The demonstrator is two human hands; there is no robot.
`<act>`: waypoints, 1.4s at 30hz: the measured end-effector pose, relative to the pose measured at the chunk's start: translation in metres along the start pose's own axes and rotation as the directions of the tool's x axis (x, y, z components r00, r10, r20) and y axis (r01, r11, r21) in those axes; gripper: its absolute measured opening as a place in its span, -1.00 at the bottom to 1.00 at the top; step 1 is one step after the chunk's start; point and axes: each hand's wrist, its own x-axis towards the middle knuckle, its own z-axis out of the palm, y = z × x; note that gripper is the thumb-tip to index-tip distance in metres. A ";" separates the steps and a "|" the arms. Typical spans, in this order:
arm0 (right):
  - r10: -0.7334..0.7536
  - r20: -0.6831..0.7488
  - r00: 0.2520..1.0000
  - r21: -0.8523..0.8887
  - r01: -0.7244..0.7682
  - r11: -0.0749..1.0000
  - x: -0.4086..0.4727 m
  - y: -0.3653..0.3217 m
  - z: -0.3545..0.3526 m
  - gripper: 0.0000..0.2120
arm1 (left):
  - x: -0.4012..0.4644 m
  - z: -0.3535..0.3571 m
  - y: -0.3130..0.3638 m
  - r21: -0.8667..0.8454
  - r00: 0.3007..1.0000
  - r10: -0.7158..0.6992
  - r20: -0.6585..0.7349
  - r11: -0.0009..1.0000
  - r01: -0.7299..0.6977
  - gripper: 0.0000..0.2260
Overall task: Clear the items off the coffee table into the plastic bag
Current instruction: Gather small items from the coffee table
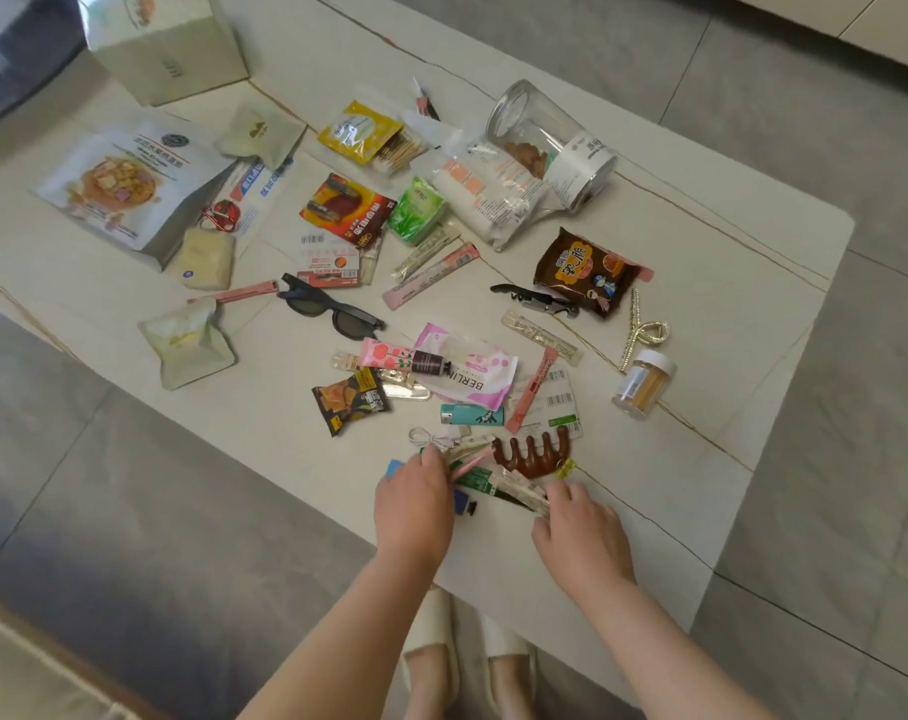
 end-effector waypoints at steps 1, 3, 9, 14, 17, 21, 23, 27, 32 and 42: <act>0.002 0.002 1.000 -0.003 -0.002 1.000 0.003 -0.003 0.002 -0.73 | 0.006 -0.001 -0.002 0.004 1.000 -0.002 -0.019 1.000 0.002 -0.90; 0.017 0.014 1.000 -0.010 -0.017 1.000 0.007 -0.007 0.006 -0.74 | 0.015 0.000 -0.006 0.012 0.999 -0.003 -0.041 1.000 0.004 -0.84; 0.087 -0.028 0.996 0.021 -0.086 0.996 0.014 -0.013 0.018 -0.77 | 0.028 0.010 -0.007 0.027 0.999 -0.020 -0.039 0.999 0.021 -0.81; 0.109 -0.046 0.993 0.014 -0.109 0.994 0.022 -0.012 0.016 -0.82 | 0.032 0.013 -0.005 0.063 0.996 -0.038 -0.075 0.997 0.042 -0.82; 0.095 -0.041 0.995 -0.009 -0.096 0.995 0.023 -0.012 0.012 -0.81 | 0.031 0.013 -0.004 0.102 0.997 -0.036 -0.071 0.994 0.043 -0.85; 0.089 -0.050 0.995 -0.026 -0.090 0.996 0.021 -0.017 -0.001 -0.81 | 0.026 0.004 -0.001 0.083 0.997 -0.059 -0.054 0.995 0.063 -0.91; 0.051 -0.065 0.997 -0.033 -0.053 0.998 0.020 -0.021 -0.012 -0.80 | 0.021 -0.005 0.001 0.051 0.997 -0.077 -0.029 0.996 0.078 -0.88; -0.026 -0.036 0.999 -0.033 0.025 0.999 0.018 -0.036 -0.038 -0.79 | 0.007 -0.030 0.004 -0.141 0.990 -0.129 0.056 0.981 0.136 -0.83; -0.006 0.201 0.980 0.446 -0.086 0.891 0.011 -0.067 -0.078 -0.81 | -0.016 -0.062 -0.005 -0.520 0.956 -0.275 0.099 0.805 0.286 -0.85; -0.269 0.333 0.904 0.739 -0.073 0.670 -0.021 -0.198 -0.139 -0.74 | -0.095 -0.144 -0.074 -0.854 0.835 -0.550 -0.012 0.440 0.278 -0.81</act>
